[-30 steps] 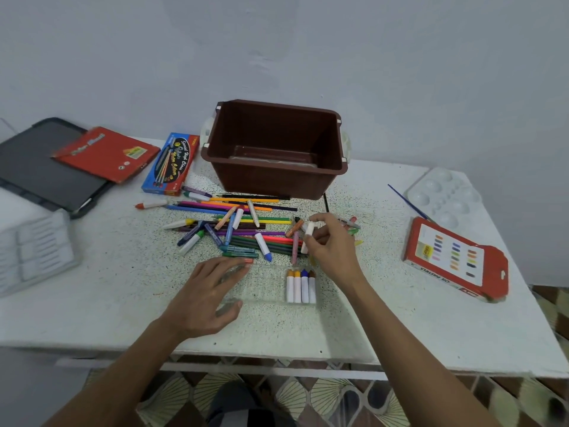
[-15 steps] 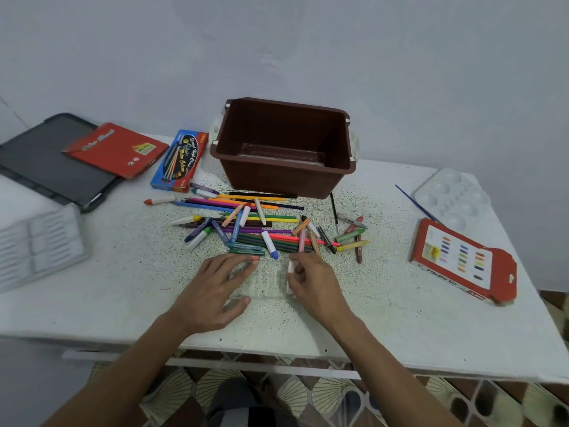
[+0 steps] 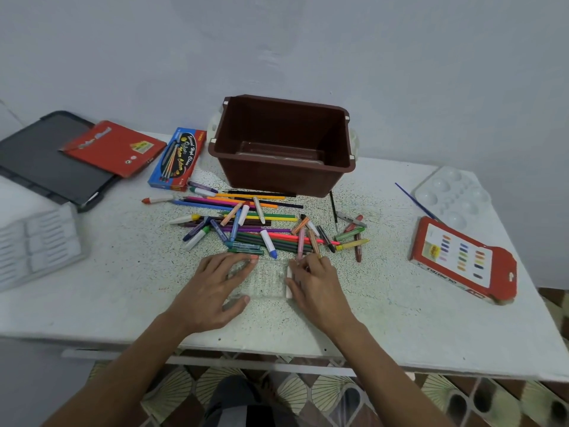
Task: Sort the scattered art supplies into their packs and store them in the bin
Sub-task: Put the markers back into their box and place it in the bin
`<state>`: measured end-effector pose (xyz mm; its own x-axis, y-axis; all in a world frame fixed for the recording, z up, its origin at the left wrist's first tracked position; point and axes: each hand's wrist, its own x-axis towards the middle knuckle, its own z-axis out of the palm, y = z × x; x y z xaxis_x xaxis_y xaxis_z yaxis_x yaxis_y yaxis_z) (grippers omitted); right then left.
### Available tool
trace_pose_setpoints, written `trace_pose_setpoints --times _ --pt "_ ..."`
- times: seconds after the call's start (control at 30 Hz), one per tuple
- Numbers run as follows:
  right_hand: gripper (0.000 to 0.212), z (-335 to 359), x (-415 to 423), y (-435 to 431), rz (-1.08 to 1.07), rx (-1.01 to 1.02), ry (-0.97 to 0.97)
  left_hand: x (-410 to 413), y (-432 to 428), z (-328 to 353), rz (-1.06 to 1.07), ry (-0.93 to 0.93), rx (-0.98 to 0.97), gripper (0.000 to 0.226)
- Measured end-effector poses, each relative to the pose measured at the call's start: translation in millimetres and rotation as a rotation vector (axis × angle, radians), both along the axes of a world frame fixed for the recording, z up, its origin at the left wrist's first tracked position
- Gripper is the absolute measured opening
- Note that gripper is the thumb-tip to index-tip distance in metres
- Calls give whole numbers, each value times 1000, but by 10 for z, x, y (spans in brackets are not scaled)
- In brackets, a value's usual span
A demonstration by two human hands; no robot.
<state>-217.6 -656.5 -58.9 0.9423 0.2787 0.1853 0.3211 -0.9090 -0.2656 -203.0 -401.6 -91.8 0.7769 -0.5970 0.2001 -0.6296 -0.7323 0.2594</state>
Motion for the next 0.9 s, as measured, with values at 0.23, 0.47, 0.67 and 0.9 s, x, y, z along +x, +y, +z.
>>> trace_pose_setpoints --times 0.23,0.47,0.67,0.9 --pt "35 -51 -35 -21 28 -86 -36 2 -8 7 6 -7 11 66" --pt "30 -76 -54 4 25 -30 -54 0 -9 13 2 -16 2 65" --pt "32 -105 -116 -27 40 23 -98 3 -2 -5 -3 -8 -13 65" --pt "37 -131 -236 -107 27 108 -176 -4 2 -10 -7 -2 -42 65"
